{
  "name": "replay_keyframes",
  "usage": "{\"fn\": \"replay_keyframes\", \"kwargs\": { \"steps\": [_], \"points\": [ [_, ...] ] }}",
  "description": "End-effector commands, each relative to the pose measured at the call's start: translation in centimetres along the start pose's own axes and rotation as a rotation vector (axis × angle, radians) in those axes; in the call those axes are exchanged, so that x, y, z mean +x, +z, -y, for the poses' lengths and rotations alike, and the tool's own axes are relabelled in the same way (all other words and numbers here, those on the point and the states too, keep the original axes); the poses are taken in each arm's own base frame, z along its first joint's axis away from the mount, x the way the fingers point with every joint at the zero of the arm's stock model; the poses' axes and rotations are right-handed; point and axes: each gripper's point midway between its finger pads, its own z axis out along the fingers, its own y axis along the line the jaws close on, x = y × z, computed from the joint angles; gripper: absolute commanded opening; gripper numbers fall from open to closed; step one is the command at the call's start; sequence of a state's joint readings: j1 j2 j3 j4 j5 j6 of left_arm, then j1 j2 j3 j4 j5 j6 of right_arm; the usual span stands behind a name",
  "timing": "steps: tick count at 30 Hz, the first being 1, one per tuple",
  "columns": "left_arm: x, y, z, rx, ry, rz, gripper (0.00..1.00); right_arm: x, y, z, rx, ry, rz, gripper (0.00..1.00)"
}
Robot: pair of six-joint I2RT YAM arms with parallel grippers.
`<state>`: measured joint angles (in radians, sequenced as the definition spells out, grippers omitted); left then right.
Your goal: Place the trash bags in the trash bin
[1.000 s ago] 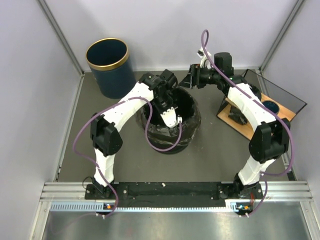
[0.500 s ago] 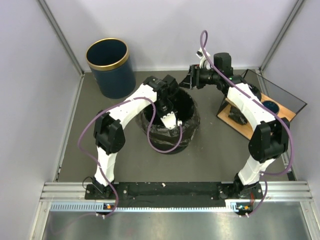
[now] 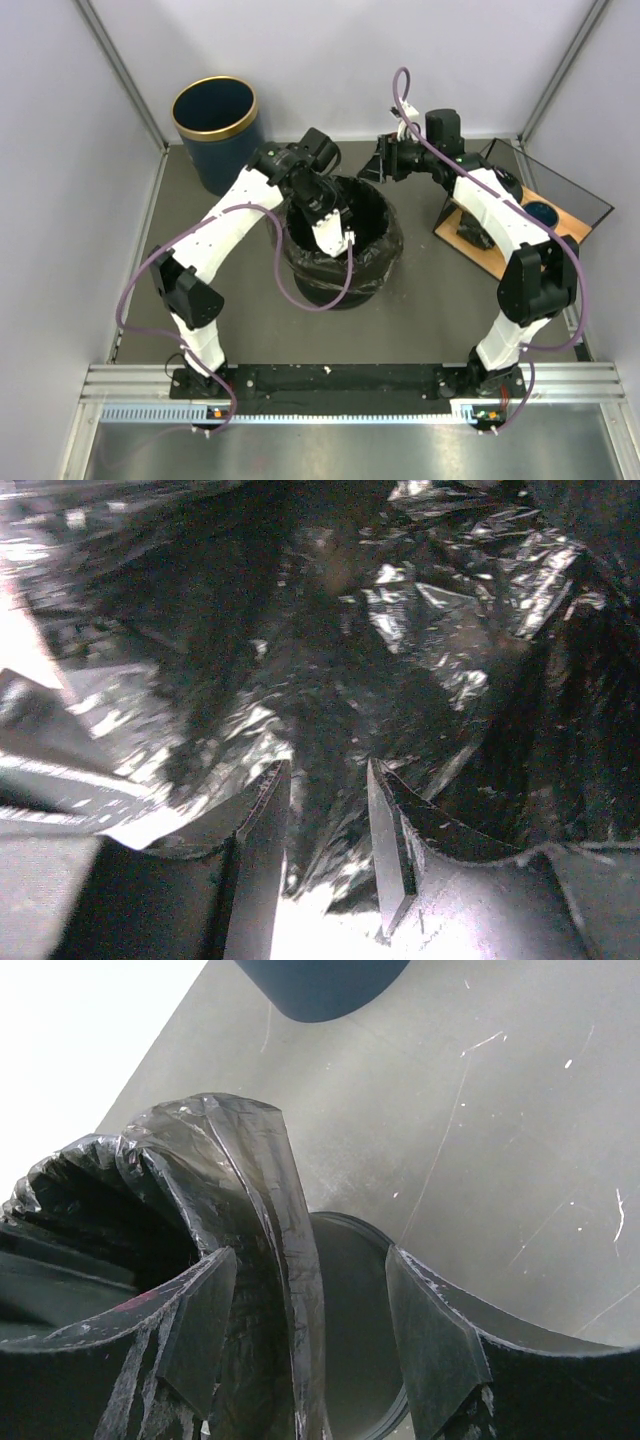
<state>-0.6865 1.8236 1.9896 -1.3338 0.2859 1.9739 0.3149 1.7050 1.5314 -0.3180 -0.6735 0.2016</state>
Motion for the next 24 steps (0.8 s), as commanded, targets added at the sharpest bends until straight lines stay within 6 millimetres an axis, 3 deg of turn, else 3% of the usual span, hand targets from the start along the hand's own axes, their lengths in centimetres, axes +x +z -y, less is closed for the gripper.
{"fn": "replay_keyframes", "kwargs": {
  "steps": [1,6,8,9,10,12,13,15,16,19,24],
  "points": [
    [-3.6,-5.4,-0.4,-0.065,0.066,0.086,0.43,-1.5,-1.3,-2.5,-0.03,-0.084,0.043,0.63],
    [-4.2,-11.0,-3.5,-0.319,-0.181,0.193,0.45,-1.8,-1.7,-2.8,-0.028,-0.099,0.054,0.66],
    [-2.1,-14.3,-4.7,-0.467,-0.322,0.197,0.5,-2.1,-2.0,-3.1,-0.025,-0.102,0.064,0.68],
    [-1.5,-15.4,-4.9,-0.517,-0.491,0.246,0.55,-2.5,-2.2,-3.2,-0.023,-0.11,0.072,0.7],
    [2.2,-17.7,-6.2,-0.653,-0.558,0.197,0.57,-2.7,-2.4,-3.4,-0.023,-0.113,0.079,0.73],
    [6.4,-19.2,-6.2,-0.762,-0.818,0.208,0.65,-3.4,-2.8,-3.9,-0.024,-0.128,0.095,0.77],
    [10.0,-21.0,-5.3,-0.844,-0.898,0.167,0.66,-3.6,-3.0,-4.1,-0.027,-0.134,0.099,0.79],
    [13.9,-21.9,-4.3,-0.901,-1.045,0.162,0.68,-4.1,-3.4,-4.5,-0.034,-0.151,0.106,0.79],
    [16.4,-22.9,-2.5,-0.936,-1.101,0.128,0.68,-4.2,-3.5,-4.7,-0.035,-0.157,0.107,0.8],
    [21.6,-23.0,0.6,-0.982,-1.186,0.026,0.7,-4.1,-3.9,-4.8,-0.032,-0.175,0.103,0.8],
    [27.6,-21.9,4.3,-0.999,-1.254,-0.085,0.7,-3.6,-4.2,-4.6,-0.021,-0.186,0.084,0.8]
  ]
}}
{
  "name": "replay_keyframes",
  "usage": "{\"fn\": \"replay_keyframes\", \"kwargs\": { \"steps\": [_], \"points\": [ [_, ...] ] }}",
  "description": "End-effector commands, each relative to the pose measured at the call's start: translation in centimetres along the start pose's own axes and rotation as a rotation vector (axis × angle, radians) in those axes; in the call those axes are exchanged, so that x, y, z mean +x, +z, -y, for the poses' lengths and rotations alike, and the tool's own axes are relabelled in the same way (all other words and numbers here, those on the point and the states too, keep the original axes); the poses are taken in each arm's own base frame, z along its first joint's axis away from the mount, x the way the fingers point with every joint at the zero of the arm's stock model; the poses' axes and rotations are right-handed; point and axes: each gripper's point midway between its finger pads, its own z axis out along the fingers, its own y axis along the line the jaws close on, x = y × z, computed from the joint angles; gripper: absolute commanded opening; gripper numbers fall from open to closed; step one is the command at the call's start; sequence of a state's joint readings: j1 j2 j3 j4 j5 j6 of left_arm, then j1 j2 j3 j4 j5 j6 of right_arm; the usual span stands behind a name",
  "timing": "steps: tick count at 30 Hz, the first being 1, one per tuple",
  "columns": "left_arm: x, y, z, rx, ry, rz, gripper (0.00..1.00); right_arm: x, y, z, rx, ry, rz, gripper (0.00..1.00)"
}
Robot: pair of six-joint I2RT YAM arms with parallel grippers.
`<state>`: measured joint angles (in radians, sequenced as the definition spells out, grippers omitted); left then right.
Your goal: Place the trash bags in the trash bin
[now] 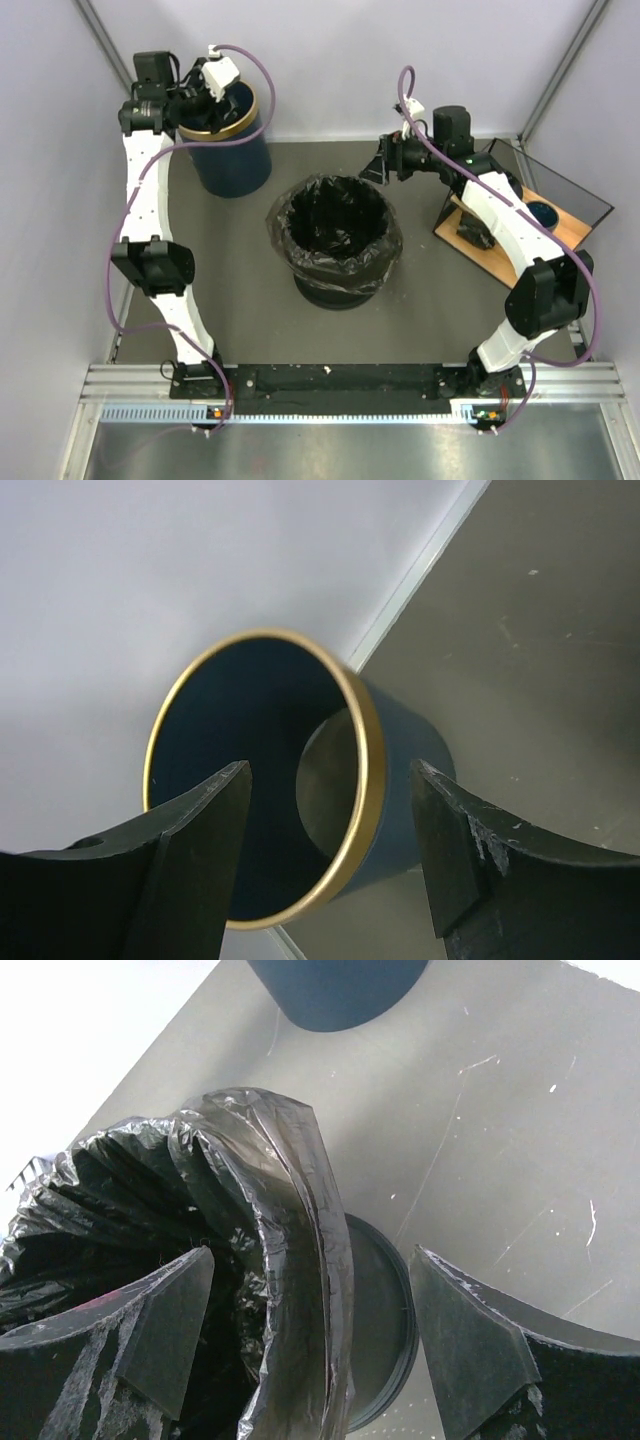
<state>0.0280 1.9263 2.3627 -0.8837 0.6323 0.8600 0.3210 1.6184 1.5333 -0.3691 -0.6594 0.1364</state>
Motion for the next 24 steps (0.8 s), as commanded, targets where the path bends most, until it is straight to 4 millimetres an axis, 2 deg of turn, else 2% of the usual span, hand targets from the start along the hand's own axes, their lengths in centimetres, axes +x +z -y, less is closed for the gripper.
{"fn": "replay_keyframes", "kwargs": {
  "steps": [1,5,8,11,14,19,22,24],
  "points": [
    [2.7,1.1,-3.5,-0.097,-0.05,-0.015,0.7,-2.6,-1.8,-2.2,-0.021,-0.095,0.055,0.8],
    [5.3,3.1,-5.0,-0.142,-0.043,-0.051,0.65,-2.4,-1.7,-1.9,-0.019,-0.094,0.05,0.8],
    [7.2,4.4,-5.4,-0.152,-0.048,-0.073,0.62,-2.4,-1.6,-1.8,-0.015,-0.089,0.046,0.8],
    [9.2,5.7,-4.5,-0.118,-0.061,-0.108,0.61,-2.3,-1.4,-1.5,-0.012,-0.08,0.04,0.8],
    [11.0,6.3,-2.8,-0.056,-0.074,-0.145,0.59,-2.3,-1.4,-1.1,-0.001,-0.068,0.038,0.8],
    [11.6,6.4,-1.9,-0.021,-0.079,-0.16,0.59,-2.0,-1.2,-0.8,-0.001,-0.052,0.029,0.8],
    [10.7,5.9,-2.6,-0.047,-0.064,-0.148,0.6,-2.1,-1.1,-0.7,-0.005,-0.051,0.026,0.8],
    [8.7,5.1,-4.3,-0.118,-0.064,-0.102,0.61,-2.2,-1.1,-0.7,-0.01,-0.052,0.023,0.8]
  ]
}}
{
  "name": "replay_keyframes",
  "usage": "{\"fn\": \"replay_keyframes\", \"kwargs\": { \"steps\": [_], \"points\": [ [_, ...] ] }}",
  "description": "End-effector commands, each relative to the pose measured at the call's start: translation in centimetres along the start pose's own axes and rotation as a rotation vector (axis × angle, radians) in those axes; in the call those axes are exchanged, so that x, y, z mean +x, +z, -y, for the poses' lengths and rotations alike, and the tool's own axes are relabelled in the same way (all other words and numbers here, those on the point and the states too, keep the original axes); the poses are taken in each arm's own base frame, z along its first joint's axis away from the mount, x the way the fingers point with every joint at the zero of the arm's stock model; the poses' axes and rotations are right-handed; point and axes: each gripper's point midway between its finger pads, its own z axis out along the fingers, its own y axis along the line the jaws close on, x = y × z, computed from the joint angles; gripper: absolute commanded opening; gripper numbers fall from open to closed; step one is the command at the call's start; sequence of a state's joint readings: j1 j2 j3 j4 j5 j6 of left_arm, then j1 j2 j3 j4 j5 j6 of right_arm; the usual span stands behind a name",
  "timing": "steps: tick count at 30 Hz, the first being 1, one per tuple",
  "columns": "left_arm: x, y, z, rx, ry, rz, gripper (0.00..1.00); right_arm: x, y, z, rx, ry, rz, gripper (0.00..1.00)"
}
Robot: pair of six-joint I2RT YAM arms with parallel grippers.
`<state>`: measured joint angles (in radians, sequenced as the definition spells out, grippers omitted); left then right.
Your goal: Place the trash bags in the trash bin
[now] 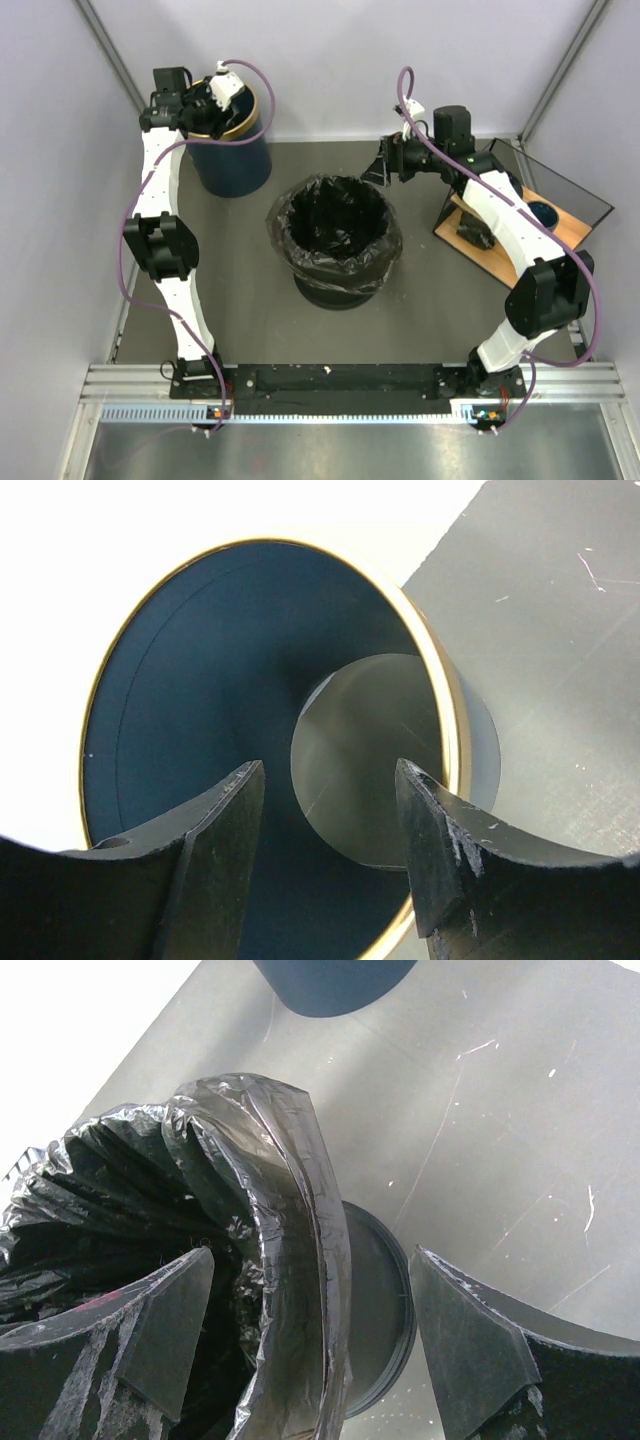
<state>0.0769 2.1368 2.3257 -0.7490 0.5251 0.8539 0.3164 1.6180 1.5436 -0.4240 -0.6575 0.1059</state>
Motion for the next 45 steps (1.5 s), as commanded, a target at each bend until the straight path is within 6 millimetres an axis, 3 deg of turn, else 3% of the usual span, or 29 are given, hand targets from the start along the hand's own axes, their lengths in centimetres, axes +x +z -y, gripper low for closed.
{"fn": "replay_keyframes", "kwargs": {
  "steps": [1,2,5,9,16,29,33,34,37,42,45],
  "points": [
    [-3.9,-2.2,-2.5,-0.105,0.0,0.095,0.63,-2.9,-0.8,-0.9,-0.02,-0.053,0.057,0.8],
    [-5.9,-3.5,-3.3,-0.141,0.022,0.144,0.64,-2.9,-0.8,-0.8,-0.02,-0.054,0.055,0.8],
    [-9.0,-5.7,-3.5,-0.157,0.039,0.223,0.64,-2.8,-0.8,-0.8,-0.02,-0.055,0.052,0.8],
    [-8.8,-6.5,-0.5,-0.055,0.095,0.225,0.65,-2.5,-0.9,-0.7,-0.02,-0.05,0.048,0.8],
    [-4.7,-4.7,2.1,0.058,0.088,0.117,0.69,-2.4,-1.0,-0.6,-0.022,-0.047,0.047,0.8],
    [4.3,0.9,2.7,0.098,0.059,-0.121,0.72,-1.8,-0.8,0.1,-0.01,-0.029,0.031,0.8],
    [7.8,1.6,5.5,0.222,0.069,-0.219,0.65,-2.0,-0.7,0.1,-0.009,-0.031,0.032,0.8],
    [8.9,1.2,7.4,0.304,0.077,-0.256,0.63,-1.9,-0.7,0.2,-0.006,-0.029,0.03,0.8],
    [9.5,0.3,10.4,0.43,0.07,-0.272,0.54,-1.6,-0.6,0.4,-0.002,-0.024,0.022,0.8],
    [10.0,-1.4,13.2,0.547,0.049,-0.306,0.43,-1.7,-0.5,0.5,-0.003,-0.028,0.02,0.8],
    [9.8,-2.8,14.0,0.572,-0.001,-0.337,0.32,-2.2,-0.6,0.6,0.004,-0.035,0.027,0.8]
  ]
}}
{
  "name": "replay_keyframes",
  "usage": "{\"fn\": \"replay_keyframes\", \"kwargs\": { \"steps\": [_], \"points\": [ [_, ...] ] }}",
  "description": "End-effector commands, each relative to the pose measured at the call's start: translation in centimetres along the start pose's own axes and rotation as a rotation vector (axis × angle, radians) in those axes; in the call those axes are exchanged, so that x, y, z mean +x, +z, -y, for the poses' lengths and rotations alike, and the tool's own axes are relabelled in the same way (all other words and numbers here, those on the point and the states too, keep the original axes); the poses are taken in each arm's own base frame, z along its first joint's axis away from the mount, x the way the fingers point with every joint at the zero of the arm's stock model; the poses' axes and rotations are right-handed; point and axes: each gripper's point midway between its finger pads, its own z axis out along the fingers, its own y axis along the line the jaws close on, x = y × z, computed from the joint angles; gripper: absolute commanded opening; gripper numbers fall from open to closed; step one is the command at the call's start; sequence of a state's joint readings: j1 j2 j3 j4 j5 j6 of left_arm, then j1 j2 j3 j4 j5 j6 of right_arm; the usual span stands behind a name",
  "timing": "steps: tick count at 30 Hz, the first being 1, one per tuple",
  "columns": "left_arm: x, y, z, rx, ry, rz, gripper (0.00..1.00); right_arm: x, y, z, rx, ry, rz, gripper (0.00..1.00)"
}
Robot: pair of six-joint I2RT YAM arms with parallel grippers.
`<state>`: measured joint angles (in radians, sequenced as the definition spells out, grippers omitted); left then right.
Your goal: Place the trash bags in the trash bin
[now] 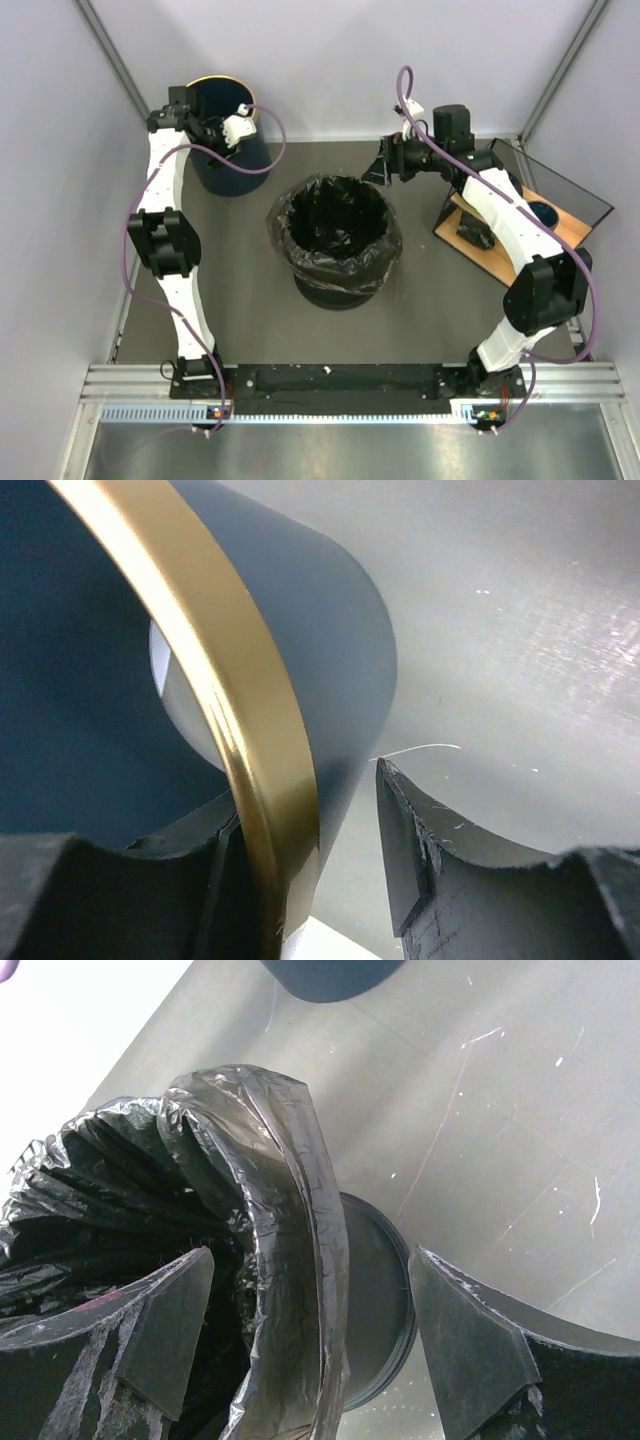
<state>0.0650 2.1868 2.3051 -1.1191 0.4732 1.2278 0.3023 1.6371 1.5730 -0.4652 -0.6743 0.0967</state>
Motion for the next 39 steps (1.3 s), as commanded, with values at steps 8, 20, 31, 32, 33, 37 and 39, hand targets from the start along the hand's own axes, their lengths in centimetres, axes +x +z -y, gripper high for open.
{"fn": "replay_keyframes", "kwargs": {
  "steps": [8,20,31,32,33,37,39],
  "points": [
    [0.2,0.2,7.1,0.237,-0.157,-0.041,0.0,-1.9,0.0,0.4,0.001,-0.045,0.034,0.8],
    [0.4,-1.8,9.2,0.29,-0.05,-0.139,0.0,-2.1,-0.1,0.5,-0.002,-0.054,0.035,0.8],
    [-4.2,-5.7,11.4,0.311,-0.089,-0.045,0.0,-1.7,-0.2,0.2,-0.014,-0.048,0.029,0.8],
    [-4.0,-5.8,11.6,0.312,-0.086,-0.054,0.0,-1.6,-0.2,0.2,-0.017,-0.05,0.027,0.8],
    [-3.9,-5.7,11.8,0.317,-0.084,-0.063,0.0,-1.6,-0.2,0.2,-0.018,-0.051,0.027,0.8],
    [-4.6,-5.6,10.6,0.276,-0.112,-0.041,0.75,-1.5,-0.1,0.2,-0.021,-0.046,0.023,0.8],
    [-5.2,-5.9,9.8,0.236,-0.103,-0.029,0.99,-1.6,-0.1,0.2,-0.025,-0.047,0.024,0.8]
  ]
}}
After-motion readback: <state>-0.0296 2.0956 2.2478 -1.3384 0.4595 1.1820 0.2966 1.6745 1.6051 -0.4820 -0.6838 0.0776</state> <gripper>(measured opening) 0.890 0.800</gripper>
